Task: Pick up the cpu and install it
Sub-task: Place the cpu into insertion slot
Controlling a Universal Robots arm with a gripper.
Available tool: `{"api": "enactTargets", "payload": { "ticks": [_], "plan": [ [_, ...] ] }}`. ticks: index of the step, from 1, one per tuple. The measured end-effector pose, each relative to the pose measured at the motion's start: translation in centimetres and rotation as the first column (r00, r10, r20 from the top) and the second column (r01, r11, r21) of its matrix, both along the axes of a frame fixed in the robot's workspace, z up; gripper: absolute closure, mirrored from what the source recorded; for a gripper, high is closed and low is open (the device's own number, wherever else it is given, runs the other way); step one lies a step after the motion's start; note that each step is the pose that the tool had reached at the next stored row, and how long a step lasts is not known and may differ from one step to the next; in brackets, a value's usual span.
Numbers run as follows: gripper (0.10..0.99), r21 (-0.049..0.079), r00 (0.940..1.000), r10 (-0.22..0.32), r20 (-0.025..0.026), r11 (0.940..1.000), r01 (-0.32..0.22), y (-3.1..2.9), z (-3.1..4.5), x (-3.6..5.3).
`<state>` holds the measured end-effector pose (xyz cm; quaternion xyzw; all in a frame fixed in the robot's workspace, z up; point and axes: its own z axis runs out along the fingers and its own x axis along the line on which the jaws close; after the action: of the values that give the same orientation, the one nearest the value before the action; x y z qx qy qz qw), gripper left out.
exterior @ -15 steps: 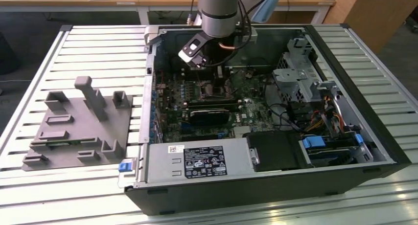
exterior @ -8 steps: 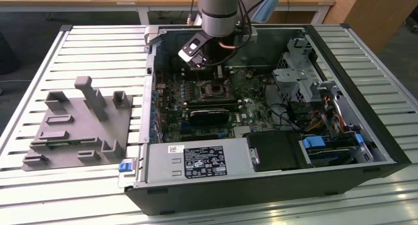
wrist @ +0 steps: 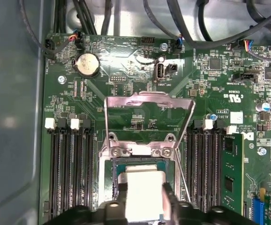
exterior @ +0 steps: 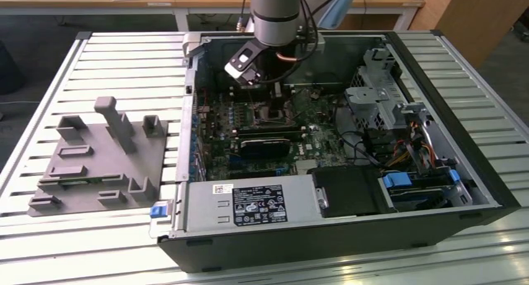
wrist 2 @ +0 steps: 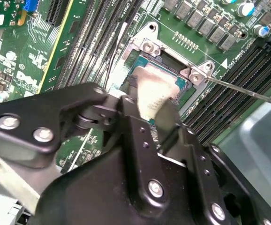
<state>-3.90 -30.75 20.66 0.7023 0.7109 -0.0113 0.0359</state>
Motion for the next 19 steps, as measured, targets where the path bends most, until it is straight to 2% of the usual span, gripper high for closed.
{"api": "enactTargets", "payload": {
  "ticks": [1, 3, 4, 14, 16, 17, 19],
  "plan": [
    [0.616, 0.0, 1.0, 0.007, 0.0, 1.0, -0.007, 0.0, -0.02, -0.03],
    [0.616, 0.0, 0.9997, 0.024, 0.0, 0.9997, -0.024, -0.01, -0.07, -0.03],
    [0.553, 0.0, 0.9995, 0.032, 0.0, 0.9995, -0.032, -0.01, -0.12, -0.04],
    [0.553, 0.0, 0.9989, 0.047, -0.0002, 0.9989, -0.047, -0.01, -0.66, -0.05],
    [0.541, 0.0, 0.9989, 0.047, -0.0002, 0.9989, -0.047, -0.01, -0.68, -0.06],
    [0.478, 0.0, 0.9989, 0.047, -0.0001, 0.9989, -0.047, 0.0, -0.69, -0.06],
    [0.478, 0.0, 0.9989, 0.047, 0.0002, 0.9989, -0.047, 0.0, -0.76, -0.06]
  ]
}}
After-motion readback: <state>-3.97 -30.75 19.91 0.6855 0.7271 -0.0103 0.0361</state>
